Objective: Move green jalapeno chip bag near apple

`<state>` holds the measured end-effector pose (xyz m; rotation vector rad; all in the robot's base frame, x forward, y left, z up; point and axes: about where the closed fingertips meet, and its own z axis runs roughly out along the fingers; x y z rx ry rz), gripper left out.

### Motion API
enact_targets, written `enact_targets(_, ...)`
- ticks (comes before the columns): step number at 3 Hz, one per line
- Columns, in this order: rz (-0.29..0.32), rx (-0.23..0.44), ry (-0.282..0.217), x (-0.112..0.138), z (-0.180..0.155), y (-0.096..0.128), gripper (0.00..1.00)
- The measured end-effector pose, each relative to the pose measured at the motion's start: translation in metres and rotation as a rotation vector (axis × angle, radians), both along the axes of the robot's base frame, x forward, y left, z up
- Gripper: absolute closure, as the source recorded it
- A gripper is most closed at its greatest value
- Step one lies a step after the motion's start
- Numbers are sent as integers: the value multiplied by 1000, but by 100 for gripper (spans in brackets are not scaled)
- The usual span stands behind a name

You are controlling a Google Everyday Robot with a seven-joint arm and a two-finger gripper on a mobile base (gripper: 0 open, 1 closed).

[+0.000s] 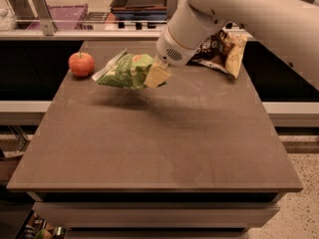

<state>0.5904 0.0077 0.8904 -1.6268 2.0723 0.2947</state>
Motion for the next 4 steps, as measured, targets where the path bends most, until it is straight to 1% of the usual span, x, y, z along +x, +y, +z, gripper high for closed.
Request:
enact_targets(1, -26, -31, -10, 37, 1, 2, 100)
enact_targets(2, -9, -46, -5, 70, -8, 8, 100)
enact_targets(3, 19, -40, 2, 92, -20, 14, 100)
enact_targets(4, 60, -28, 18, 105, -37, 27, 100)
